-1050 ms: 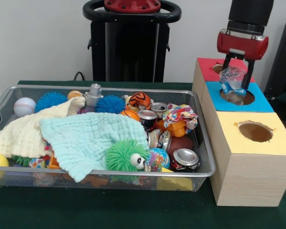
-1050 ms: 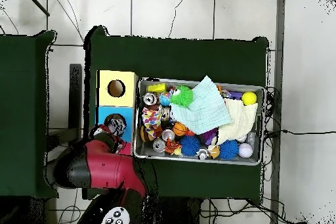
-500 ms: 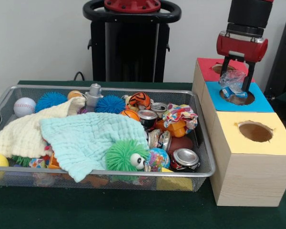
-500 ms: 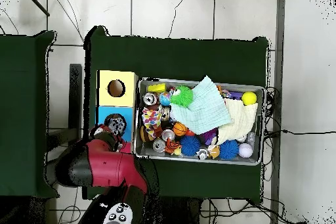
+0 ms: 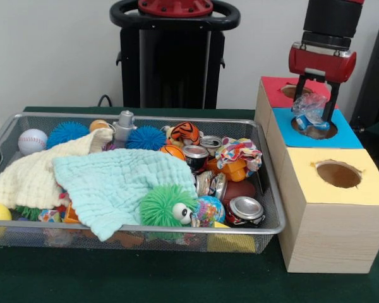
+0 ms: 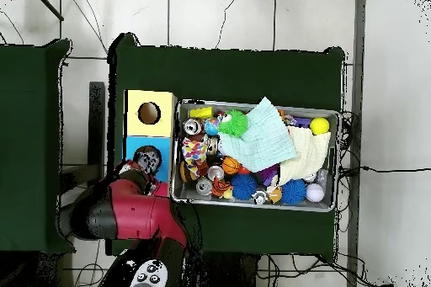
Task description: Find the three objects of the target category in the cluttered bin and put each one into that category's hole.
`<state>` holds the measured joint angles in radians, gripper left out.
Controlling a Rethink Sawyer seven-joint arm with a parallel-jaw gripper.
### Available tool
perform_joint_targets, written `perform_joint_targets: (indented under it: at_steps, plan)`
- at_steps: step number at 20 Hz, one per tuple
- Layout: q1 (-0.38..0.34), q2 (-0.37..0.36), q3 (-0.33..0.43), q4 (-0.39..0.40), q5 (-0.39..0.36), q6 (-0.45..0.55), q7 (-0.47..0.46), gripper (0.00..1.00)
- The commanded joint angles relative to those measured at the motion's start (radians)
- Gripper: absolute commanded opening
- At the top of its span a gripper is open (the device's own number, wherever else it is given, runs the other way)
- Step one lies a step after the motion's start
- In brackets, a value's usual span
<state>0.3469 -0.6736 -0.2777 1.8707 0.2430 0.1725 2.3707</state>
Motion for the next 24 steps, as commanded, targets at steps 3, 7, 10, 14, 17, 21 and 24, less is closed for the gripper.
perform_joint_targets:
  at_steps: [3, 7, 10, 14, 17, 21, 24]
  plan:
    - [0.03, 0.134, -0.011, -0.061, -0.005, 0.031, 0.115, 1.0]
    - [0.045, 0.173, -0.039, -0.094, -0.002, 0.044, 0.111, 1.0]
    - [0.054, 0.211, -0.052, -0.111, 0.004, 0.058, 0.114, 1.0]
    - [0.039, 0.228, -0.032, -0.113, 0.008, 0.048, 0.111, 1.0]
    - [0.03, 0.217, -0.021, -0.108, 0.007, 0.059, 0.107, 1.0]
    - [0.014, 0.191, -0.023, -0.118, -0.009, 0.159, 0.075, 1.0]
    - [0.005, 0.175, -0.042, -0.131, -0.038, 0.25, 0.037, 1.0]
